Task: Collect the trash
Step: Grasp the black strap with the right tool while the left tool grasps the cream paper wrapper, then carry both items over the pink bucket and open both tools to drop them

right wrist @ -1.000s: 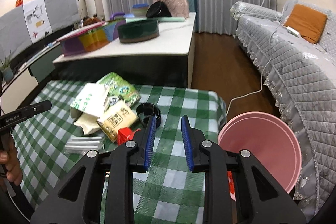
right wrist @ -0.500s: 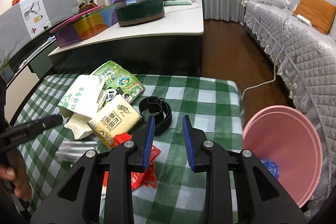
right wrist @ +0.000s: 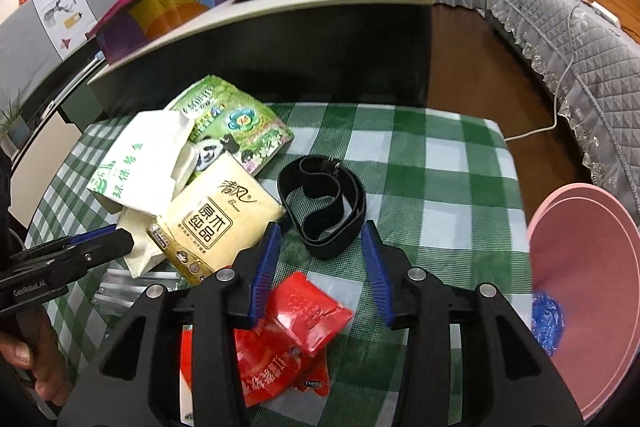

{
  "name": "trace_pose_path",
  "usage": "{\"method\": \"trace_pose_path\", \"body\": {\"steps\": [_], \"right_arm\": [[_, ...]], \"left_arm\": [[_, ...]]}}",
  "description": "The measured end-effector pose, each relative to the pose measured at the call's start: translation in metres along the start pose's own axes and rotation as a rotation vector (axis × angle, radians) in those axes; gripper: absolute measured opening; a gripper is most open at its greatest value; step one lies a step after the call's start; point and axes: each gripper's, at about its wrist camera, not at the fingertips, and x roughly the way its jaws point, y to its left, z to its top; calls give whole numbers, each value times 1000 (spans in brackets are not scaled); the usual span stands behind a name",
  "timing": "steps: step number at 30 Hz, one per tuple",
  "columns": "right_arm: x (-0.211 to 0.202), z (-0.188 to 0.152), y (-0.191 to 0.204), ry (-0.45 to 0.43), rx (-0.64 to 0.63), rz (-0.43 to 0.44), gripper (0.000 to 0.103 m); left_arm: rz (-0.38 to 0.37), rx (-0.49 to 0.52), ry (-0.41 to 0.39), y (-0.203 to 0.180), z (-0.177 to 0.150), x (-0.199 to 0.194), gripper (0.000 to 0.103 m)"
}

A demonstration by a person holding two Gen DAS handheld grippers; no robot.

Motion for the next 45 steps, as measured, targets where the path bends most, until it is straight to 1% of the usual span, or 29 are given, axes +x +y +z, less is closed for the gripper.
{"method": "trace_pose_path", "body": {"steps": [2, 5, 7, 8, 10, 12, 13, 19, 24, 31, 45], "right_arm": [[4, 0, 1, 10, -2, -3, 42], [7, 0, 1, 18, -2, -12, 36], [8, 0, 0, 18, -4, -15, 27], [7, 0, 0, 17, -8, -18, 25], [7, 0, 1, 15, -14, -20, 14], [5, 0, 1, 11, -21, -26, 11], [3, 1, 2, 5, -25, -34, 10], [-12, 5, 2, -32, -21, -46, 9], [-31, 6, 3, -70, -21, -53, 9], [-64, 2, 9, -120, -38, -61, 9], [-128, -15, 12, -192, -71, -96, 9]], "left_arm": [[-3, 5, 3, -2, 0, 1, 40], [-8, 16, -2, -4, 1, -1, 40], [-5, 26, -9, -6, 1, -2, 37], [1, 34, -12, -7, 1, -3, 35], [1, 43, -17, -9, 2, -4, 25], [3, 49, -22, -10, 4, -6, 21], [9, 53, -24, -11, 5, -7, 16], [9, 72, -43, -15, 8, -16, 8], [16, 106, -67, -22, 7, -27, 6], [17, 127, -108, -25, 5, -47, 6], [17, 164, -165, -36, -17, -89, 5]]}}
